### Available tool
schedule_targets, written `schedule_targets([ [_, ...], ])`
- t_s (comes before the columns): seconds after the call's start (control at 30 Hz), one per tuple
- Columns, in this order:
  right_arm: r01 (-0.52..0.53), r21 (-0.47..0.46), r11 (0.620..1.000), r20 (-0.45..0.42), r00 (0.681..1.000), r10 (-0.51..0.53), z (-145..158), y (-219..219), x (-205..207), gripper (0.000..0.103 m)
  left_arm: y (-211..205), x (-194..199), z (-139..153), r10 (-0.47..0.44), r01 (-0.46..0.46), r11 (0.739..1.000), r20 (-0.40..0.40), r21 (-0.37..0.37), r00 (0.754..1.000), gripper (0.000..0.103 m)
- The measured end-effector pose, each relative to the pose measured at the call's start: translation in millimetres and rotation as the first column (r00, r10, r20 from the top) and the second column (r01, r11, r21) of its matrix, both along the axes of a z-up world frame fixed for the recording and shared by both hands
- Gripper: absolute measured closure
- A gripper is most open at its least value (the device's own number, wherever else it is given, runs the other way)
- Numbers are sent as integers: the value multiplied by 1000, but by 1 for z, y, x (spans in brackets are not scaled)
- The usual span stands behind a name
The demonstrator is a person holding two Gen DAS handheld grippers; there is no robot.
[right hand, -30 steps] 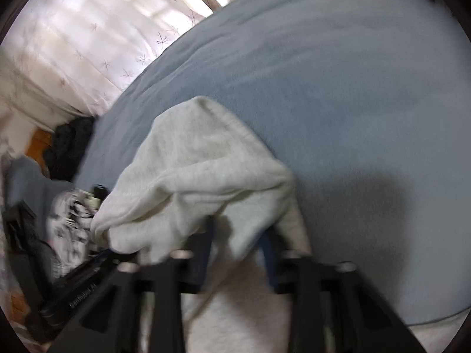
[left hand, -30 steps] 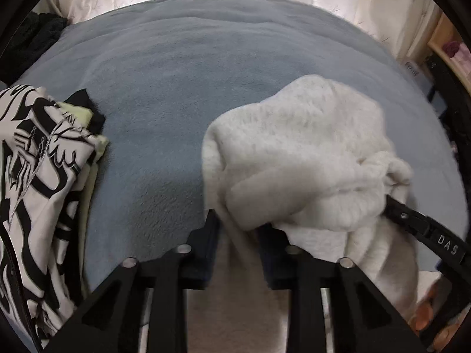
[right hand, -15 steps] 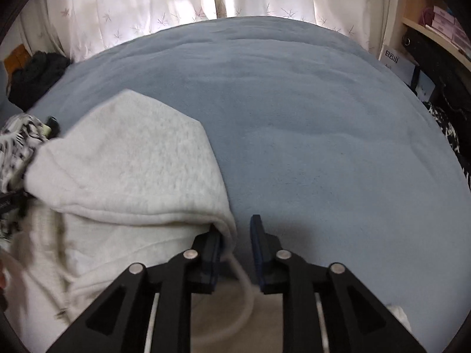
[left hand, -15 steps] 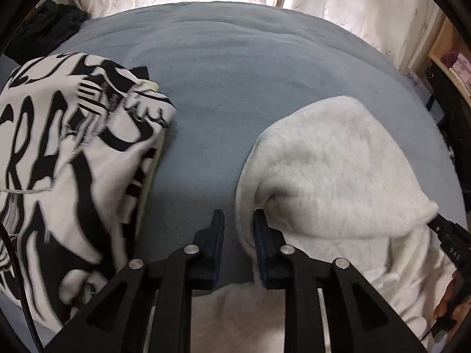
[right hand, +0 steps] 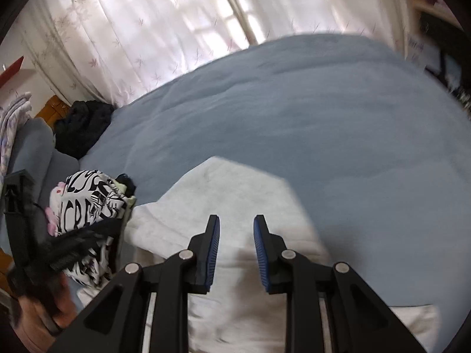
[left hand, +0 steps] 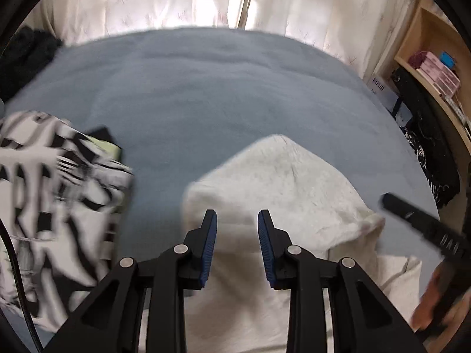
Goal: Fold large clothes
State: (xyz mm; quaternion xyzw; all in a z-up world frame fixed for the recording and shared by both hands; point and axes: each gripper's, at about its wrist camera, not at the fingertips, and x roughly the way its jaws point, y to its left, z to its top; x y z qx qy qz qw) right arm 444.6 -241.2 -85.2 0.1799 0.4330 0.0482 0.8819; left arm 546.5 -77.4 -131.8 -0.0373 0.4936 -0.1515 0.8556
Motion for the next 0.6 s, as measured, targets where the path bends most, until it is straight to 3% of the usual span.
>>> schedule_targets([
  [0.13, -16, -49, 999, -127, 992, 10, -47, 17, 16, 79, -26, 1, -34, -7, 14, 989, -53, 144, 999, 76],
  [0.2, -42, -51, 998, -208, 978, 31, -74, 17, 14, 79, -19, 2, -57, 0, 26, 983, -139, 182, 990, 76],
  [0.23, -61, -35, 998, -208, 977, 52, -84, 14, 8, 80, -16, -1, -60, -14, 39, 984, -143, 174, 990, 76],
  [0.4, -80, 3, 997, -160, 984, 79, -59, 3, -12, 79, -12, -9, -36, -82, 98, 982, -102, 162, 991, 74],
  [0.43, -80, 10, 997, -142, 987, 80, -51, 0, -12, 78, -9, -8, -28, -85, 98, 984, -92, 148, 992, 69],
  [0.5, -60, 11, 998, -91, 994, 61, -33, -13, -9, 69, 4, -4, -14, -75, 83, 989, -68, 119, 995, 34],
  [0.53, -42, 11, 999, -68, 997, 43, -25, -21, -4, 54, 10, 2, -9, -57, 62, 993, -52, 103, 997, 26],
  [0.57, -30, 11, 999, -56, 998, 31, -23, -28, -1, 45, 13, 7, -7, -46, 50, 995, -48, 87, 998, 18],
  [0.6, -13, 11, 1000, -50, 999, 14, -22, -36, 7, 33, 17, 16, -7, -37, 40, 997, -59, 61, 998, 18],
])
